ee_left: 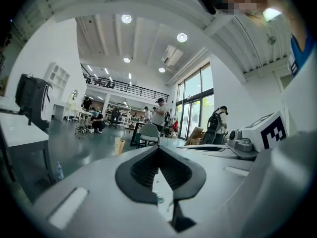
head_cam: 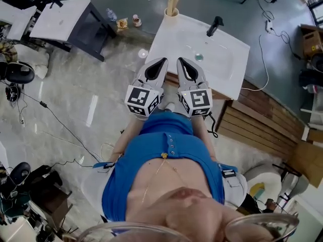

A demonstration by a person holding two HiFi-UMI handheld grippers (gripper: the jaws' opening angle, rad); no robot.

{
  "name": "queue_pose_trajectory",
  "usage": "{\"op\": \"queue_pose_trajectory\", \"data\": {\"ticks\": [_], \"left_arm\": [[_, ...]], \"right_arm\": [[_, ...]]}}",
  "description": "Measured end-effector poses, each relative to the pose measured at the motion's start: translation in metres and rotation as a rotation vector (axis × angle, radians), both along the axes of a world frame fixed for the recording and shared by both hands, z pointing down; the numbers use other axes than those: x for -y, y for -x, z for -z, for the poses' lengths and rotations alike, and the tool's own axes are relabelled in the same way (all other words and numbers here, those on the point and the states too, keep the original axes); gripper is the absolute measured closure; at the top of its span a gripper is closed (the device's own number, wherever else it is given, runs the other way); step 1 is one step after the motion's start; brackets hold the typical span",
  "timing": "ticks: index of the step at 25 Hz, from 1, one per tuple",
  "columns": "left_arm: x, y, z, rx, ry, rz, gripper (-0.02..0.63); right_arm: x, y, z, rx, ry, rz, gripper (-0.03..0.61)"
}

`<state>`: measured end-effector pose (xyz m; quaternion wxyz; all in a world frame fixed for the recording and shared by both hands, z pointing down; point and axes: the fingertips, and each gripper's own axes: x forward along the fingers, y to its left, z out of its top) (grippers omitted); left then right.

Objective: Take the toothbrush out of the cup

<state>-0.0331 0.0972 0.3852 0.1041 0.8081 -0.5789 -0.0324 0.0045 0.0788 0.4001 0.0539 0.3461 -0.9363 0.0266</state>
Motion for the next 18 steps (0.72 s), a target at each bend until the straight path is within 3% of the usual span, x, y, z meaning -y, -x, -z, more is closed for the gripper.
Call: {"op": "queue_pose_trajectory", "data": {"ticks": [8, 18], "left_arm": [[0.015, 0.003, -0.004, 0.0, 0.015, -0.001, 0.612], [0.082, 0.019, -0.015, -0.015, 0.034, -0.121, 0.612]], "right_arm": [[0.014, 0.008, -0.002, 0.01, 0.006, 0.016, 0.577], [0.071, 0.029, -0.008, -0.009, 0.012, -0.076, 0.577]]}}
